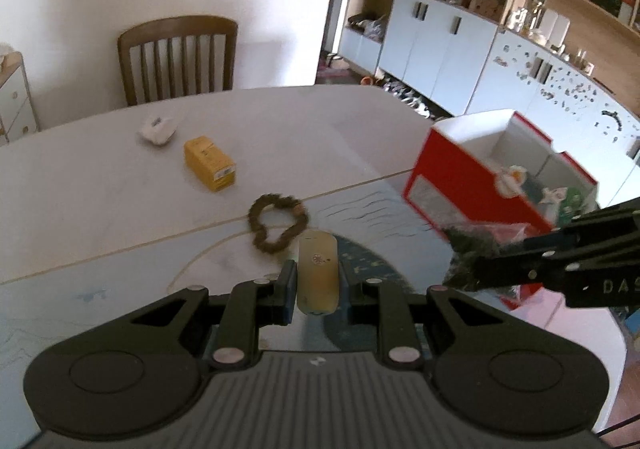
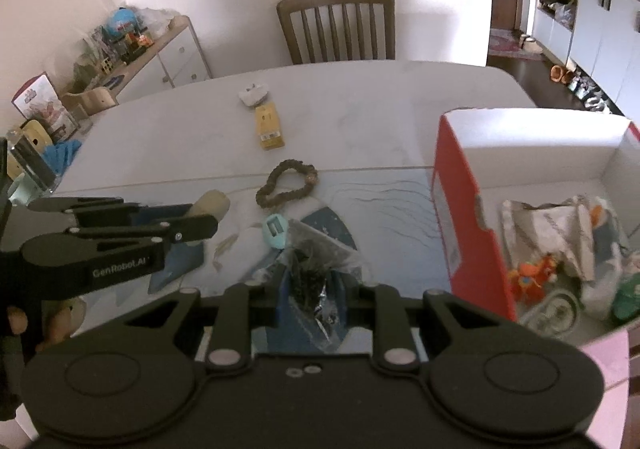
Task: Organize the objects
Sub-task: 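Carry cylinder and black bag over the shoebox with both tools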
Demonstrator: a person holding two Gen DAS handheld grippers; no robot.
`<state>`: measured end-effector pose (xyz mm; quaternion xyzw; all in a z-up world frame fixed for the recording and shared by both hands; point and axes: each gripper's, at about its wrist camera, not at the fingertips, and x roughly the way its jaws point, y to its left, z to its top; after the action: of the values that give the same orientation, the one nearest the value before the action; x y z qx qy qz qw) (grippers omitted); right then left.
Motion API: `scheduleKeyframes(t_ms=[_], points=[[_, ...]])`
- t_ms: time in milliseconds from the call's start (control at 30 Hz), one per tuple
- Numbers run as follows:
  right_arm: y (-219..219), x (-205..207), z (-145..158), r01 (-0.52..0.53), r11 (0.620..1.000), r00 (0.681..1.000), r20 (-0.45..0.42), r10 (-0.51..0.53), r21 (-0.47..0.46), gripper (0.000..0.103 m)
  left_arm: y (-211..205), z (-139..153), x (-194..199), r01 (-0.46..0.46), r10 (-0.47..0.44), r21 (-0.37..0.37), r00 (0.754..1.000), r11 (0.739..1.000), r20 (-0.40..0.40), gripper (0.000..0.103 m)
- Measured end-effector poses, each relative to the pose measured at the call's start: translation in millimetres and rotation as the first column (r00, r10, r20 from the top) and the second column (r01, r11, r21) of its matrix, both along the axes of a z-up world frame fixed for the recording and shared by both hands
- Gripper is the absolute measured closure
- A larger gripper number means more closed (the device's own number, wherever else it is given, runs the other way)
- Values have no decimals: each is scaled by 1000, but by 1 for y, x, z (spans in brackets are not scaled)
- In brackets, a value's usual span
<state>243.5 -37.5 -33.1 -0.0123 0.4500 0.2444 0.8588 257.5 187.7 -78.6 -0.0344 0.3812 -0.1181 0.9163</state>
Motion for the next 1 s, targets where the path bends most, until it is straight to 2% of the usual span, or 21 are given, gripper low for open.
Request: scheduleKeyframes(t_ms=[200,367,733,1000], points=[[-23,-16,19,6,1000,998,59,-8,26,82,-29,21,-12,30,-30,7,999,1000,30,82],[-51,-17,28,12,998,997,76,-16,55,82,-64,31,-12,50,-50,12,998,999,49,82],[-125,0,33,12,995,995,96,-22,101,82,-140,41,1,38,-41,41,997,998,61,82],[-173,17,29,17,992,995,98,-30,128,81,-189,38,17,42,-44,44,998,998,33,82]])
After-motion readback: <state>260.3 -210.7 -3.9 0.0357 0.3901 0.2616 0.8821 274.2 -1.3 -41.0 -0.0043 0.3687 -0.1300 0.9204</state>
